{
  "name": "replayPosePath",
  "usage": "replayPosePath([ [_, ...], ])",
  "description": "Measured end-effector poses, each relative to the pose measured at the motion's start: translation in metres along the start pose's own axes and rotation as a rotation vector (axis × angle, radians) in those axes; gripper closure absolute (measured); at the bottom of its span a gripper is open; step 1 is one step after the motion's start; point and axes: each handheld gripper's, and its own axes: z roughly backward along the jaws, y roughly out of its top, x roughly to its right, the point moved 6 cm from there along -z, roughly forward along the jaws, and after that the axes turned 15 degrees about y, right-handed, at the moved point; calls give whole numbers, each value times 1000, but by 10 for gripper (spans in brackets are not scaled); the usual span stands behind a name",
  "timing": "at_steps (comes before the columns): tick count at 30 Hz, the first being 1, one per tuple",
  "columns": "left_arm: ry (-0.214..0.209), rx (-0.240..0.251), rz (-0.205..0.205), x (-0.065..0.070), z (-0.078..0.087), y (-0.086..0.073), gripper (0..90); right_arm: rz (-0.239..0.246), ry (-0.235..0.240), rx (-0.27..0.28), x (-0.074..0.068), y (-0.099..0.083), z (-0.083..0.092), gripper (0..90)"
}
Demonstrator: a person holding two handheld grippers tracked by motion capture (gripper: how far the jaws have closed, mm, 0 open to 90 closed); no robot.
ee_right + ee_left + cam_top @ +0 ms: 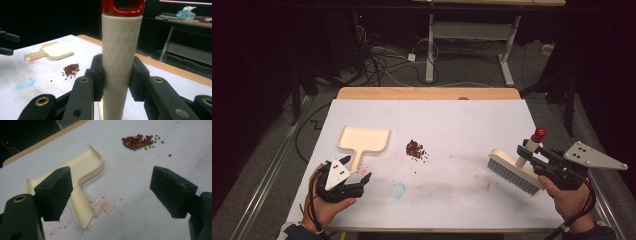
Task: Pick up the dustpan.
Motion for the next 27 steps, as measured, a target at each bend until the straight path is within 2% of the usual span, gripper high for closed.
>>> replayPosePath([
  [9,24,-11,-7,-2,2,-1,178,2,13,-18,-3,-2,-4,698],
  [14,42,-42,12,-7,2,-5,176,9,13,-31,-6,-3,-7,698],
  [15,60,-53,35,-10,3,-5,172,11,13,-32,-6,-3,-7,698],
  [17,69,-57,48,-12,5,-5,172,14,15,-33,-7,-2,-8,698],
  [24,69,-66,56,-14,4,-7,172,18,22,-31,-8,0,-12,698],
  [27,87,-94,52,-17,0,-11,173,13,22,-31,-8,-1,-11,698],
])
